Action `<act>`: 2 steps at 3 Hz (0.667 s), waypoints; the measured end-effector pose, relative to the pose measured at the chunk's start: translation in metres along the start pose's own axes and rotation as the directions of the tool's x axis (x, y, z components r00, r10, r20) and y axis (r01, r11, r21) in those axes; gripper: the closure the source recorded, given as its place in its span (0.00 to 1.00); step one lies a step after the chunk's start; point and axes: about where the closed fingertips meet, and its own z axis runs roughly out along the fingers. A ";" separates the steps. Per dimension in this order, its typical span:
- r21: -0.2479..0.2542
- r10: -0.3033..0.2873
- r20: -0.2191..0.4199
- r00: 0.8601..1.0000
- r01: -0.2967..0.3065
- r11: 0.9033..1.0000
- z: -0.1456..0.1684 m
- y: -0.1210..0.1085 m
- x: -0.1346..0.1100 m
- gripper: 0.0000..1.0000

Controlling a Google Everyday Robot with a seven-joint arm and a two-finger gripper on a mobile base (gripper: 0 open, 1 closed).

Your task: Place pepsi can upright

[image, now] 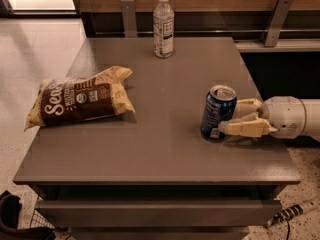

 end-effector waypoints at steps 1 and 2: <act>-0.004 -0.001 0.000 1.000 0.001 1.000 0.002 0.000 -0.001 0.35; -0.008 -0.002 0.000 1.000 0.002 1.000 0.004 0.001 -0.001 0.12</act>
Offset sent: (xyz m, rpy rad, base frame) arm 0.0002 0.0021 0.0003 0.0003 -0.0003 0.0040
